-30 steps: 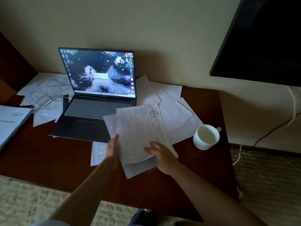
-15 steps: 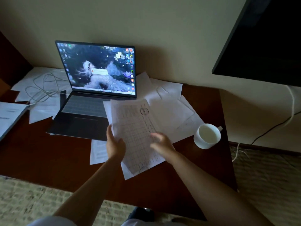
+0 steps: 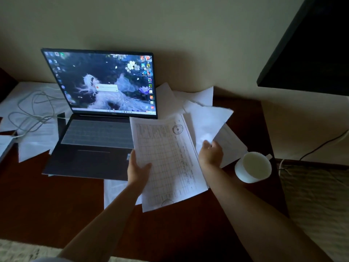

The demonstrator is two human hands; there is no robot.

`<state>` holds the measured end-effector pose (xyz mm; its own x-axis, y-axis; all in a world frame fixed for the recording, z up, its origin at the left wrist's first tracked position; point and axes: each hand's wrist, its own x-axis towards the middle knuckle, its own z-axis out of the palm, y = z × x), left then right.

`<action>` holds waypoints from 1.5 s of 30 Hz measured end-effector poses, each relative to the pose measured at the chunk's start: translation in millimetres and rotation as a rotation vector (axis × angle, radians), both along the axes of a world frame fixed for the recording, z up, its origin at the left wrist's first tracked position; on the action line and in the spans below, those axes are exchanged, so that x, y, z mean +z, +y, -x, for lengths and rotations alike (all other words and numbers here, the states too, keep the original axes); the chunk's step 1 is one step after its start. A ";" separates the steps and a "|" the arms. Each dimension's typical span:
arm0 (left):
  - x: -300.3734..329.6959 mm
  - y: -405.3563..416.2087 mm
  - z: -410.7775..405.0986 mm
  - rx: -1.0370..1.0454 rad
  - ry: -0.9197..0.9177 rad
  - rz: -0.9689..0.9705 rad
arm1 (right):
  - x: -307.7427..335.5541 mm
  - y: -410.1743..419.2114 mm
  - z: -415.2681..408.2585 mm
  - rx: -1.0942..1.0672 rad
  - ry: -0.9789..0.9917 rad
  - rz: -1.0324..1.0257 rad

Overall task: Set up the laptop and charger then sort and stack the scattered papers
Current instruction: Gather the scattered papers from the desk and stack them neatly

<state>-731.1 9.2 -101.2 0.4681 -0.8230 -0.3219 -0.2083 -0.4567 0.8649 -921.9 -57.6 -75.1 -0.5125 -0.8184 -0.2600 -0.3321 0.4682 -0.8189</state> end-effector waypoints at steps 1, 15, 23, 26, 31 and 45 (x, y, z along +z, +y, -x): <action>-0.8 -1.0 -3.1 0.006 0.005 0.016 | 5.6 -3.3 -1.2 -0.030 0.146 0.169; 26.3 34.6 -3.1 0.162 0.590 -0.043 | -16.2 80.2 -3.3 1.182 0.369 0.613; 24.8 70.8 20.3 0.278 0.448 -0.093 | -9.8 99.3 7.1 1.155 0.503 0.042; 24.6 77.0 24.5 0.285 0.471 -0.077 | -17.4 99.8 0.9 1.181 0.612 -0.159; 16.9 78.3 24.4 0.295 0.381 -0.114 | -31.5 104.4 -17.6 1.141 0.639 -0.278; 17.7 78.9 22.9 0.377 0.280 -0.054 | 13.2 89.5 5.0 0.189 0.130 0.355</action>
<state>-754.0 88.0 -83.5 0.6200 -0.5910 -0.5161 0.2185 -0.5017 0.8370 -926.9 31.9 -61.9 -0.3552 -0.9280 0.1123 -0.4964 0.0854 -0.8639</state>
